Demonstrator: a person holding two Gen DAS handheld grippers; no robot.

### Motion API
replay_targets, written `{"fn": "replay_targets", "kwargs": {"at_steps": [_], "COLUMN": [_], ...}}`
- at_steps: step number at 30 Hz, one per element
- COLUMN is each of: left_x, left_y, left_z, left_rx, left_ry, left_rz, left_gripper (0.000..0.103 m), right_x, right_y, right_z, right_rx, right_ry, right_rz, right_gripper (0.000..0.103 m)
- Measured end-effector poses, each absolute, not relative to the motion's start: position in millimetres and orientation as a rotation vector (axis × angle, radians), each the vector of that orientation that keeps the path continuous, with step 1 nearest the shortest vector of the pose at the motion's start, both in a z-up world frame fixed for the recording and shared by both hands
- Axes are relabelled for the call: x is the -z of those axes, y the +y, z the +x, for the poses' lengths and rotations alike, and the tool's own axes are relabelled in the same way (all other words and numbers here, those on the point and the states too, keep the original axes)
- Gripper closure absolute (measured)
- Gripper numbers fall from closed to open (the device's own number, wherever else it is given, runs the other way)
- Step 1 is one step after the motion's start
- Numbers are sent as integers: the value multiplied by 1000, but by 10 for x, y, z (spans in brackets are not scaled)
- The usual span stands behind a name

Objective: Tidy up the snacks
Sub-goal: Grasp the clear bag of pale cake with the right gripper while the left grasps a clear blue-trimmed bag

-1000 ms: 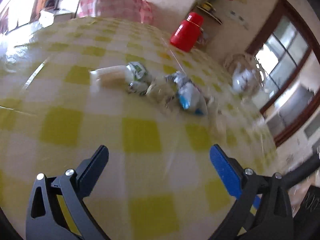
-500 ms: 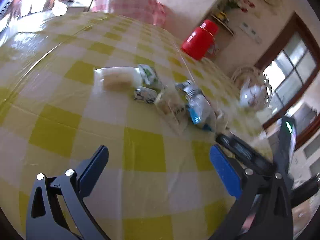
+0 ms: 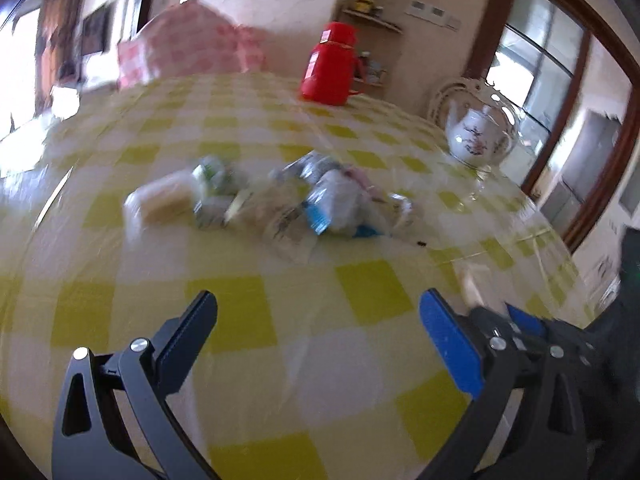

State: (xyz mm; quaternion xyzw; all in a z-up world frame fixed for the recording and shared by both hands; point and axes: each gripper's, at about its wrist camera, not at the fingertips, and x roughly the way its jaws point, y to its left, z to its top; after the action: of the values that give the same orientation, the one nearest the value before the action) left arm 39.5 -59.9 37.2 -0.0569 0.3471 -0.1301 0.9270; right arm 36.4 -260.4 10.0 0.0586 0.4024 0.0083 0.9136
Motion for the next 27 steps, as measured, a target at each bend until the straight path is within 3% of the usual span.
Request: {"fn": "replay_targets", "kwargs": {"at_steps": [4,13,14,15,20,27], "left_x": [-460,-125,-125,-134,-192,-281], "left_y": [-888,-1436,-1405,-1381,-1434,-1294], "left_z": [728,1756,1783,1778,1459,749], "left_rx": [260,217,238,255,362,455], "left_ry": [665,858,865,860,810,809], "left_rz": [34,194,157,137,217,224], "left_gripper": [2,2,16,36,45,46], "right_x": [-55,-24,-21,-19,-22,-32], "right_y": [-2714,-2661,-2652,-2652,-2711,-2748], "right_z": [251,282,289,294,289,242], "right_rx": [-29,-37,-42,-48,-68,-57], "right_ry": [836,855,859,861,861,861], "right_rz": [179,167,165,164,195,199], "right_gripper": [67,67,67,67,67,67]}}
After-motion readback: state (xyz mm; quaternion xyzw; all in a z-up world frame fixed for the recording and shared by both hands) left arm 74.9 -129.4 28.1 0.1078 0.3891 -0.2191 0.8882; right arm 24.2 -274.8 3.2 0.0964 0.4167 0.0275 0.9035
